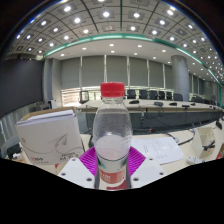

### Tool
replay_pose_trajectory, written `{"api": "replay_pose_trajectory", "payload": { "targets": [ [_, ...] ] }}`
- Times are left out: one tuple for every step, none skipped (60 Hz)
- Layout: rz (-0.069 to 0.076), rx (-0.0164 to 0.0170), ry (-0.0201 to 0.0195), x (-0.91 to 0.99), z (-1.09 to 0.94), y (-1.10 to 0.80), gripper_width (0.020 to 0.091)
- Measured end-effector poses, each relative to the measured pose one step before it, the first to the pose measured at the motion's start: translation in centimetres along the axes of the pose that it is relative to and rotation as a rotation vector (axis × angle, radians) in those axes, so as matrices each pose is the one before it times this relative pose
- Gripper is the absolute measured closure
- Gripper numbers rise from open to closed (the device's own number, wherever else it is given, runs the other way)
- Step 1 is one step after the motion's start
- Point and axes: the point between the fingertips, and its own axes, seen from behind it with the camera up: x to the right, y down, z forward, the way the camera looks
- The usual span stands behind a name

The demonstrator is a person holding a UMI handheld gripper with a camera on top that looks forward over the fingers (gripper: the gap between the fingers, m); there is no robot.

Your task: Pour water

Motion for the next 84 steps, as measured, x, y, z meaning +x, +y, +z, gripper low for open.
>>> {"api": "replay_pose_trajectory", "payload": {
  "targets": [
    [-0.0071, -0.01264, 0.00535, -0.260, -0.260, 0.037, 0.0750],
    [-0.0075, -0.00851, 0.00455, 0.170, 0.113, 0.637, 0.0750],
    [-0.0074, -0.00587, 0.00346, 0.516, 0.383, 1.207, 0.0749],
    [-0.0041, -0.00769, 0.00365, 0.119, 0.167, 0.602, 0.0748],
    [-0.0025, -0.00837, 0.00369, 0.185, 0.192, 0.653, 0.0747],
    [-0.0008, -0.00836, 0.00270, 0.160, 0.236, 0.632, 0.0746],
    [0.0003, -0.00692, 0.00213, 0.156, 0.232, 0.582, 0.0746],
    [0.0009, -0.00646, 0.00164, 0.124, 0.526, 0.573, 0.0746],
    [0.0026, -0.00629, 0.00054, 0.156, 0.253, 0.541, 0.0747],
    [0.0020, -0.00469, -0.00051, 0.166, -0.030, 0.524, 0.0747],
    [0.0036, -0.00513, 0.00074, 0.207, 0.216, 0.482, 0.0747],
    [0.0039, -0.00437, 0.00128, 0.205, 0.188, 0.428, 0.0747],
    [0.0046, -0.00358, 0.00095, 0.149, 0.146, 0.373, 0.0747],
    [0.0048, -0.00357, 0.00026, 0.117, 0.159, 0.361, 0.0747],
    [0.0042, -0.00326, -0.00116, 0.062, 0.153, 0.333, 0.0748],
    [0.0030, -0.00407, -0.00223, 0.021, 0.070, 0.365, 0.0744],
    [0.0044, 0.02691, -0.00010, -0.269, 0.329, -0.718, 0.0746],
    [0.0018, 0.00683, 0.00131, 0.099, -0.149, 0.087, 0.0746],
    [0.0047, -0.00274, -0.00018, 0.040, -0.001, 0.264, 0.0746],
    [0.0028, 0.00611, -0.00171, -0.019, -0.172, -0.221, 0.0745],
    [-0.0009, 0.00630, 0.00196, 0.053, 0.014, -0.075, 0.0744],
    [-0.0013, -0.00180, 0.00023, -0.035, -0.018, 0.115, 0.0741],
    [0.0002, 0.00289, -0.00092, -0.024, -0.028, -0.025, 0.0724],
    [-0.0024, 0.00331, 0.00166, 0.022, -0.014, -0.052, 0.0713],
    [-0.0037, 0.00198, 0.00119, 0.028, -0.004, -0.026, 0.0702],
    [-0.0029, 0.00153, -0.00061, -0.071, -0.024, 0.000, 0.0685],
    [-0.0029, 0.00038, 0.00084, -0.121, 0.069, 0.094, 0.0662],
    [-0.0039, 0.00099, 0.00184, -0.014, -0.055, -0.017, 0.0644],
    [-0.0031, -0.00065, 0.00211, -0.004, -0.036, 0.032, 0.0622],
    [-0.0010, -0.00146, 0.00308, 0.006, -0.037, 0.019, 0.0603],
    [0.0003, -0.00269, 0.00234, 0.003, -0.030, 0.025, 0.0589],
    [0.0023, -0.00925, 0.00280, 0.027, -0.011, 0.158, 0.0572],
    [0.0042, -0.01522, 0.00357, 0.046, 0.006, 0.307, 0.0548],
    [0.0047, -0.01909, 0.00048, -0.019, 0.029, 0.384, 0.0506],
    [0.0065, -0.02056, -0.00274, -0.077, -0.017, 0.404, 0.0443],
    [0.0071, -0.01872, -0.00552, -0.108, -0.047, 0.358, 0.0365],
    [0.0077, -0.01368, -0.00652, -0.083, -0.090, 0.219, 0.0282],
    [0.0064, -0.00747, -0.00537, -0.089, -0.150, 0.124, 0.0228],
    [0.0045, 0.00002, -0.00298, -0.072, -0.271, 0.137, 0.0255],
    [0.0032, -0.00202, 0.00314, 0.105, -0.190, 0.069, 0.0277],
    [0.0014, -0.00369, 0.00458, 0.108, -0.230, 0.058, 0.0276],
    [-0.0008, -0.00601, 0.00515, 0.055, -0.267, 0.108, 0.0269],
    [-0.0025, -0.00853, 0.00590, 0.079, -0.331, 0.160, 0.0254],
    [-0.0038, -0.00881, 0.00779, 0.073, -0.324, 0.151, 0.0237],
    [-0.0032, -0.01061, 0.00679, 0.242, -0.235, -0.006, 0.0234],
    [-0.0039, -0.00970, 0.00885, 0.019, -0.502, 0.125, 0.0241],
    [-0.0024, -0.00876, 0.00830, 0.115, -0.587, 0.099, 0.0246],
    [-0.0020, -0.00680, 0.00898, 0.030, -0.516, 0.036, 0.0246],
    [-0.0022, -0.00542, 0.00742, 0.038, -0.535, 0.054, 0.0246],
    [-0.0012, -0.00487, 0.00649, 0.039, -0.582, 0.016, 0.0245],
    [0.0002, -0.00597, 0.00669, -0.040, -0.619, 0.033, 0.0246],
    [0.0022, -0.00708, 0.00587, -0.052, -0.673, 0.025, 0.0247],
    [0.0036, -0.00784, 0.00169, 0.158, -0.730, -0.047, 0.0248],
    [0.0037, -0.00440, -0.00048, -0.208, -0.755, 0.000, 0.0247],
    [0.0041, -0.00296, -0.00198, -0.314, -0.808, -0.037, 0.0247],
    [0.0042, -0.00401, -0.00033, -0.342, -0.902, 0.064, 0.0247],
    [0.0057, -0.00613, 0.00268, -0.158, -0.820, 0.038, 0.0246],
    [0.0068, -0.00742, 0.00630, -0.135, -0.869, 0.070, 0.0245],
    [0.0070, -0.00640, 0.00692, -0.139, -0.868, 0.094, 0.0244],
    [0.0065, -0.00466, 0.00482, -0.202, -0.922, 0.064, 0.0245],
    [0.0058, -0.00320, 0.00225, -0.251, -0.905, 0.041, 0.0247],
    [0.0051, -0.00306, -0.00159, -0.077, -0.728, -0.076, 0.0247],
    [0.0044, -0.00084, -0.00018, -0.489, -1.017, 0.138, 0.0247],
    [0.0035, -0.00331, 0.00004, -0.327, -0.938, 0.109, 0.0246],
    [0.0023, -0.00595, 0.00184, -0.315, -0.947, 0.175, 0.0247],
    [0.0007, -0.00735, 0.00283, -0.266, -0.971, 0.183, 0.0248],
    [-0.0003, -0.00677, 0.00339, -0.265, -0.990, 0.199, 0.0248],
    [-0.0007, -0.00568, 0.00388, -0.256, -1.022, 0.165, 0.0247],
    [-0.0012, -0.00642, 0.00299, -0.122, -0.824, 0.087, 0.0248],
    [-0.0036, -0.00589, 0.00581, -0.307, -1.054, 0.190, 0.0248],
    [-0.0073, -0.00658, 0.00439, -0.168, -1.120, 0.228, 0.0247],
    [-0.0069, -0.00480, 0.00470, -0.236, -0.989, 0.199, 0.0246],
    [-0.0061, -0.00289, 0.00529, -0.233, -0.948, 0.187, 0.0245],
    [-0.0060, -0.00255, 0.00462, -0.222, -0.974, 0.170, 0.0246],
    [-0.0085, -0.00293, 0.00194, -0.278, -0.917, 0.186, 0.0246],
    [-0.0107, -0.00195, 0.00027, -0.265, -0.911, 0.190, 0.0245],
    [-0.0099, 0.00014, 0.00101, -0.229, -0.870, 0.152, 0.0245],
    [-0.0068, 0.00165, 0.00261, -0.206, -0.853, 0.130, 0.0245],
    [-0.0052, 0.00215, 0.00031, -0.229, -0.808, 0.144, 0.0246],
    [-0.0055, 0.00052, -0.00221, -0.003, -0.500, -0.017, 0.0245],
    [-0.0075, 0.00284, -0.00228, -0.250, -0.755, 0.170, 0.0243],
    [-0.0060, 0.00040, -0.00314, -0.176, -0.882, 0.192, 0.0246],
    [-0.0010, -0.00260, -0.00277, -0.185, -0.632, 0.233, 0.0248],
    [0.0035, -0.00466, -0.00203, -0.129, -0.580, 0.299, 0.0247]
  ]
}}
